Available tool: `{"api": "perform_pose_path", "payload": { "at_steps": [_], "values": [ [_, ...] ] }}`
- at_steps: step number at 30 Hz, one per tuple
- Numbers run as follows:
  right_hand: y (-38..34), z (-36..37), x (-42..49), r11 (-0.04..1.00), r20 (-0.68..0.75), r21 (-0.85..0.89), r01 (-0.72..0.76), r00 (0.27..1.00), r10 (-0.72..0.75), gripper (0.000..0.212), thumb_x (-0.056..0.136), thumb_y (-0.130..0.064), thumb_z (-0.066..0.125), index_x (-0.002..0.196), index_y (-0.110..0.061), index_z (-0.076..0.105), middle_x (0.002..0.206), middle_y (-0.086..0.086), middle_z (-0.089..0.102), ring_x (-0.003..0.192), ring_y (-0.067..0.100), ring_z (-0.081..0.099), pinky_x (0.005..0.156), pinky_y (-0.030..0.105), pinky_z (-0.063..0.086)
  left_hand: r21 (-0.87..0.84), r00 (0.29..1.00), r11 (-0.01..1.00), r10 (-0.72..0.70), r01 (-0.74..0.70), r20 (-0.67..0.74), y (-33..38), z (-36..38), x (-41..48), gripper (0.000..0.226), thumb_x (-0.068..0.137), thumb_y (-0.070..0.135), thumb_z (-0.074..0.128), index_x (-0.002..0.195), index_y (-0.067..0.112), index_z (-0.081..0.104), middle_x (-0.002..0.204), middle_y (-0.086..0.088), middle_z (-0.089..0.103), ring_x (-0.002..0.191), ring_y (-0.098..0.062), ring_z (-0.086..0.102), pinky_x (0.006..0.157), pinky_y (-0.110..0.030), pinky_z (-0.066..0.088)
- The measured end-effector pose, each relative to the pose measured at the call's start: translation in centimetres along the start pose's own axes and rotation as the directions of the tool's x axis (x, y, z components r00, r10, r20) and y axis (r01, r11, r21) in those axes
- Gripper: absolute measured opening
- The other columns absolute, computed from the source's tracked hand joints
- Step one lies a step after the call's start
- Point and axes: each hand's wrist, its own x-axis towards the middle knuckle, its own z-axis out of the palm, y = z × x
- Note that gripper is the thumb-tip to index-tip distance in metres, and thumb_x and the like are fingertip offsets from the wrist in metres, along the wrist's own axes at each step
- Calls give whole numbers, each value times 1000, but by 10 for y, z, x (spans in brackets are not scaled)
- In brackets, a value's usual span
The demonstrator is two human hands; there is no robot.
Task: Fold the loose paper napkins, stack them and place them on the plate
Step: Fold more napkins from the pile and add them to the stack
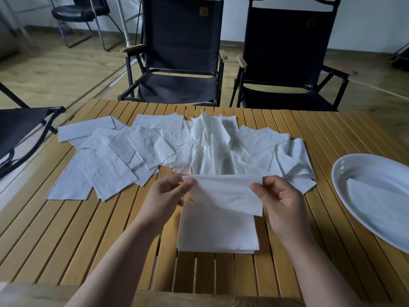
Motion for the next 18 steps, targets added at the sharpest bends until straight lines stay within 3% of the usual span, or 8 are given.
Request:
{"api": "perform_pose_path", "payload": {
  "at_steps": [3, 7, 12, 15, 18],
  "values": [
    [0, -1, 0, 1000, -1, -20, -15, 1000, 15, 10, 82, -35, 72, 88, -28, 70, 77, -8, 73, 70, 5, 68, 61, 16, 52, 142, 998, 989, 53, -50, -16, 1, -6, 1, 46, 86, 48, 69, 92, 2, 72, 98, -13, 61, 75, -15, 51, 69, -32, 40],
    [3, -3, 2, 988, 112, -61, -141, 983, 147, 8, 88, -28, 73, 84, -22, 68, 58, 1, 65, 44, 12, 52, 53, 22, 46, 89, 996, 996, -9, 1, 87, 6, -16, -1, 22, 93, 29, 65, 80, 14, 74, 67, -6, 54, 61, -14, 46, 58, -25, 38],
    [15, -10, 8, 939, 158, -118, -322, 928, 338, 16, 84, -26, 78, 84, -11, 72, 56, -1, 64, 40, 14, 44, 46, 23, 38, 197, 966, 975, -146, 103, 214, 8, -22, -5, 23, 88, 30, 66, 78, 10, 69, 61, -4, 55, 52, -15, 47, 50, -24, 37],
    [19, -16, 9, 911, 203, -169, -375, 891, 405, 20, 84, -28, 78, 82, -9, 73, 53, -7, 60, 40, 13, 42, 48, 23, 36, 230, 957, 965, -183, 130, 225, 9, -22, -5, 21, 92, 25, 66, 86, 5, 68, 62, -2, 58, 51, -13, 49, 48, -22, 38],
    [22, -18, 9, 888, 231, -232, -397, 864, 447, 21, 84, -31, 78, 79, -12, 72, 62, -2, 62, 41, 14, 43, 46, 21, 35, 328, 953, 935, -213, 135, 215, 8, -19, -5, 17, 93, 24, 66, 89, 8, 70, 63, 2, 62, 52, -10, 53, 49, -22, 40]
  ]
}}
